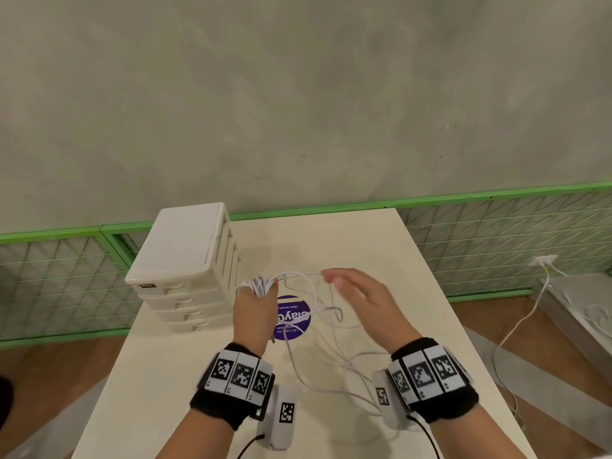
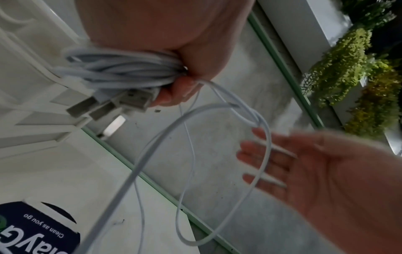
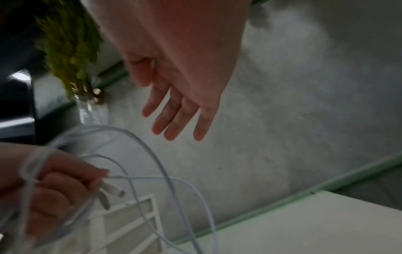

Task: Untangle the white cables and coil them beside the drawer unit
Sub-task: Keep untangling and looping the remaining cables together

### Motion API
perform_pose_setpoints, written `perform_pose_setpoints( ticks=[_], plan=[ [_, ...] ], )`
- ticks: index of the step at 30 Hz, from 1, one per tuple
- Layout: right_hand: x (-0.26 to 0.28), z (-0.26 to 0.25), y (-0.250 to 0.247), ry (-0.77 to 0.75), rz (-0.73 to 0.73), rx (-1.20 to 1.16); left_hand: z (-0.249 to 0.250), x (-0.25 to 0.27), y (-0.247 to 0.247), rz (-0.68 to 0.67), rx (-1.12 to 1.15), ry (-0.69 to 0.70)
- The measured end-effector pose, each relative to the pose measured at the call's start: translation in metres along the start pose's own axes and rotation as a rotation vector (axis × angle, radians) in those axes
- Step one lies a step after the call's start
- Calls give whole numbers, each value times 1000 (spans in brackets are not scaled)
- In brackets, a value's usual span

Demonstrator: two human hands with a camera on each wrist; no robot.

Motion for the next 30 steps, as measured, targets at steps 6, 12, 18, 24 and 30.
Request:
perform_pose_setpoints(
  ticks=[6,12,18,24,30],
  plan=[
    [-3,5,10,95,-198,95,3,-3,-9,-10,-15,2],
    [-3,26,-29,107,22,-122,-2,-19,-40,11,-22,-40],
    [-6,105,-66,478,458,106,-19,-26,-46,-66,-89,-118],
    [-7,42,3,-118,225,260,-27,-15,-13,-55,-84,-83],
    [0,42,59,-141,-305,508,-18,-13,-8,-79,-58,-55]
  ],
)
Point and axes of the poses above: each hand's wrist, its own x-axis away from the middle knuckle, its own y-axis out of the palm, z = x × y, the point moved 2 cm from there along -x, towards the middle knuckle, and after that the axes turned 2 degrees about y, right-handed, at the moved point
